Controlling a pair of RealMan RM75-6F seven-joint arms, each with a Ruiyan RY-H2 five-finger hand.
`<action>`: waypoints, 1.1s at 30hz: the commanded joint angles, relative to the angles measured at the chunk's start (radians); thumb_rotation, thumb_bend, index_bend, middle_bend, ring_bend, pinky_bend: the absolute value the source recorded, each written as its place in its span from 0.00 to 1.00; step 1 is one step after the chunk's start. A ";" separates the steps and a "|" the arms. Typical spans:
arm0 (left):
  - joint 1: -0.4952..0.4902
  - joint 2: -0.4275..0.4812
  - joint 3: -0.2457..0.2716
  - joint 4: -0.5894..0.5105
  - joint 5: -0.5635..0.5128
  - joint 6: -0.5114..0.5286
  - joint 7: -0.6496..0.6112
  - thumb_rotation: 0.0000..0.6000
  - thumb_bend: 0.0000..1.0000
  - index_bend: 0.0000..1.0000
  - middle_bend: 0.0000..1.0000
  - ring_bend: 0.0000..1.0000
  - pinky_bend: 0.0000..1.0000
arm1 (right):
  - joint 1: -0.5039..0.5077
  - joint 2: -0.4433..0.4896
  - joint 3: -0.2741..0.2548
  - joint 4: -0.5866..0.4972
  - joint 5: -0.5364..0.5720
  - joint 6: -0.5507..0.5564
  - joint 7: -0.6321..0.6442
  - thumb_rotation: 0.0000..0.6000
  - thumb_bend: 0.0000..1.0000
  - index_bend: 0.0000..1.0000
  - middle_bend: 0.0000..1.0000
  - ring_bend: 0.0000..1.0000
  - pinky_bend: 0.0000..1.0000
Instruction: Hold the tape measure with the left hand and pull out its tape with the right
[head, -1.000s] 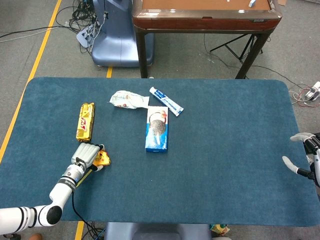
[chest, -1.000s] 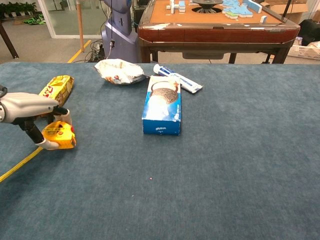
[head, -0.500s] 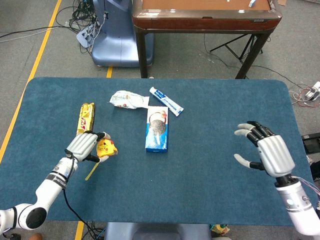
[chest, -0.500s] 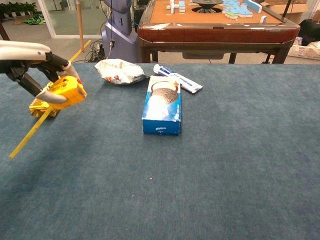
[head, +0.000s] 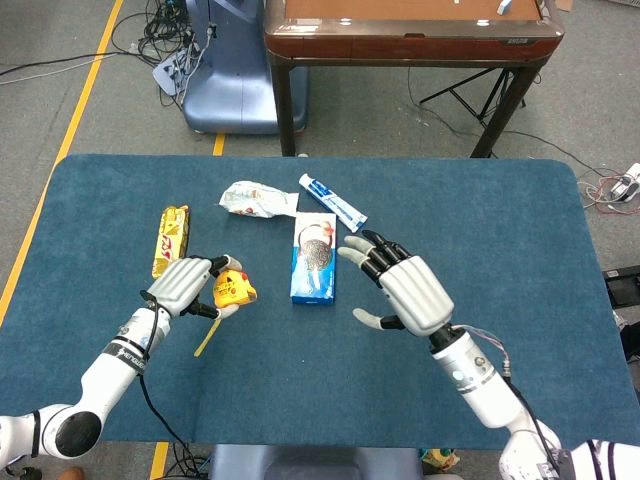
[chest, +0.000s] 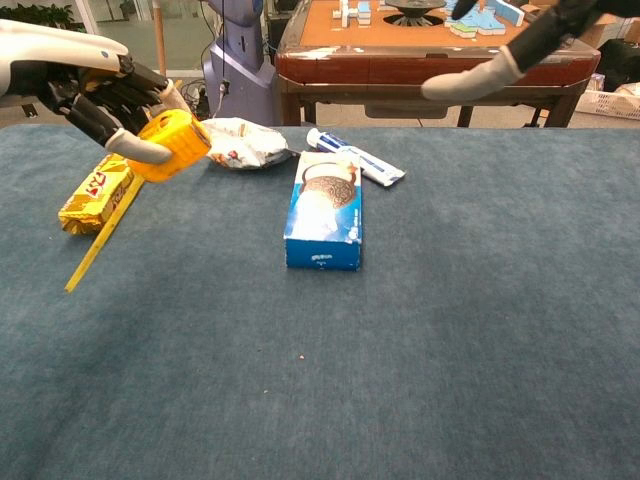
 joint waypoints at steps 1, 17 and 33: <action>-0.041 0.019 -0.021 -0.031 -0.081 -0.012 0.013 1.00 0.25 0.46 0.52 0.33 0.22 | 0.062 -0.105 0.028 0.033 0.070 -0.004 -0.094 1.00 0.27 0.15 0.13 0.07 0.22; -0.126 0.046 -0.061 -0.039 -0.273 -0.076 -0.058 1.00 0.27 0.47 0.52 0.34 0.23 | 0.224 -0.290 0.093 0.134 0.276 -0.033 -0.174 1.00 0.35 0.13 0.10 0.05 0.19; -0.138 0.059 -0.052 -0.048 -0.215 -0.100 -0.105 1.00 0.27 0.46 0.52 0.34 0.23 | 0.309 -0.274 0.110 0.162 0.366 -0.100 -0.093 1.00 0.29 0.12 0.10 0.05 0.16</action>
